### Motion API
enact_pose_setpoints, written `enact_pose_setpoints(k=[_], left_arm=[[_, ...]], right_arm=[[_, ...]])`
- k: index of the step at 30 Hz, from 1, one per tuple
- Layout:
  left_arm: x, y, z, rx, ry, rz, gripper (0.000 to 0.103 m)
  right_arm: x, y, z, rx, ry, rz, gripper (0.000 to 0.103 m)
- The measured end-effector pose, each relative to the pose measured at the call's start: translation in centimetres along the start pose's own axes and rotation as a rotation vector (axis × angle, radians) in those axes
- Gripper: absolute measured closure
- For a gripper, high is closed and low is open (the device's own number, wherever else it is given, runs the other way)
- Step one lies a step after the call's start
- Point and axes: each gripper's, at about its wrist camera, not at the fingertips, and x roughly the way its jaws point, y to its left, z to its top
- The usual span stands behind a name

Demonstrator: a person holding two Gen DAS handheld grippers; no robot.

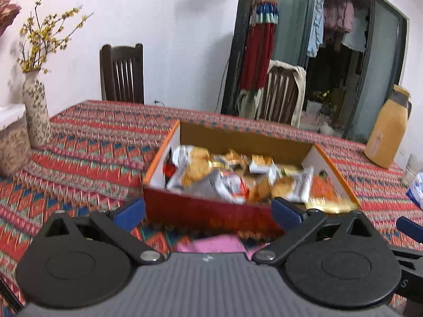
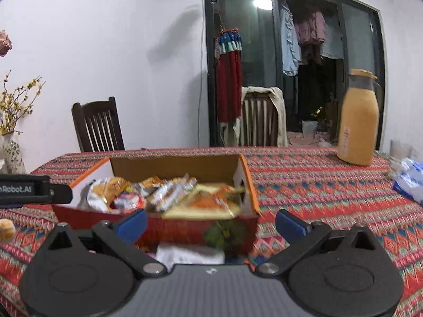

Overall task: Organize snacks
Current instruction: 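Move both open tools back over the snack pile, then grasp the yellow-green bar packet with the left tool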

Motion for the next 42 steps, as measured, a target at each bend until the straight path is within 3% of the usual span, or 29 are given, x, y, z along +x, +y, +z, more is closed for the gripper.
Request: enact_pose_setpoints(k=[15,23,27,37,40,42], left_arm=[[-2.1,-3.3,-6.0,0.039,0.132,0.037,0.000],[0.2,-5.2,-8.5,0.069,0.284,0.108,0.000],[0.2,-4.9,-9.2,0.077,0.303,0.128,0.000],[-1.3,-1.0,-10.5,0.080,0.297,0.080,0.000],[-1.4,-0.5,-10.7,0.087,0.266,0.071,0.011],[-1.9,-0.5,-10.7,0.106,0.233,0.053,0.041]], right_arm=[[-5.2,-5.1,-7.1,0.031,0.036,-0.070,0.000],[-6.4,-5.1,-8.7,0.025,0.054,-0.043,0.000],[-6.1,-4.8,-9.1,0.028,0.069,-0.029,0.000],[-5.5,-2.7,-9.7,0.023,0.105,0.055,0.000],[-5.4,-1.8,-9.5,0.016,0.104,0.067,0.000],[-5.6,-1.3,-9.4,0.007,0.103,0.071,0.000]])
